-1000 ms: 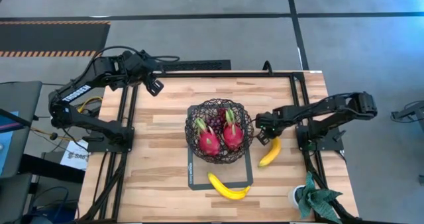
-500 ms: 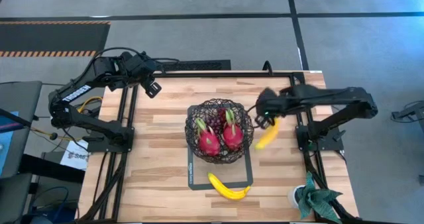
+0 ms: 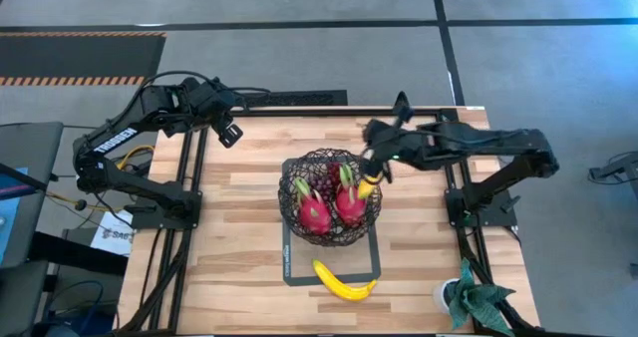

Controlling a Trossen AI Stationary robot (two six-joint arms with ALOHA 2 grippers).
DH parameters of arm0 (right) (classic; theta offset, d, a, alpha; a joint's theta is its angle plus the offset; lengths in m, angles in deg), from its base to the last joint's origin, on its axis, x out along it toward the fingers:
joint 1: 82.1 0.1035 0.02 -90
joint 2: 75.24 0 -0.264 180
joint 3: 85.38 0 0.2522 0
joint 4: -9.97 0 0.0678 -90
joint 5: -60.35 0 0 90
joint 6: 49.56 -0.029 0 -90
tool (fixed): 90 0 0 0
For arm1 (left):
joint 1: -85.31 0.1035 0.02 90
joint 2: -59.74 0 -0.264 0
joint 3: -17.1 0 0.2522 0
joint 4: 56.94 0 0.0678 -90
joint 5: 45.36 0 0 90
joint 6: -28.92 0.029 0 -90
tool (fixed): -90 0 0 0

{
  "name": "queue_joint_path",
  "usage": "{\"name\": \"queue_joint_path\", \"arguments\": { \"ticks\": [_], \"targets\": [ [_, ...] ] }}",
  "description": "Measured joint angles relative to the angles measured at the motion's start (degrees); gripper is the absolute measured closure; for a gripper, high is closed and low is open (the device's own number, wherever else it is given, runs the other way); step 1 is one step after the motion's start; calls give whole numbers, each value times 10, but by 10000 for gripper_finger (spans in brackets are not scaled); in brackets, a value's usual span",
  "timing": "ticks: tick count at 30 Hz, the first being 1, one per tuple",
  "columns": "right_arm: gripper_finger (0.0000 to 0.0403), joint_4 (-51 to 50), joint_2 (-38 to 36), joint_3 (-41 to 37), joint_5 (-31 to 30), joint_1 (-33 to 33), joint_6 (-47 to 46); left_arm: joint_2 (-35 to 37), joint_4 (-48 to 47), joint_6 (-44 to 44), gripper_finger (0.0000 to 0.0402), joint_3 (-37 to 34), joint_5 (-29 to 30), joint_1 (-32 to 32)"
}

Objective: Build produce basket
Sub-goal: Put the top yellow banana into the black wire basket

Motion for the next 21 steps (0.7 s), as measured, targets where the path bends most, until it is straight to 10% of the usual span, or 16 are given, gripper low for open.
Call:
{"name": "queue_joint_path", "arguments": {
  "ticks": [21],
  "targets": [
    [394, 156, 245, 40, 206, -14, 158, 0, 0, -5, 280, 0, -2, 0]
  ]
}}
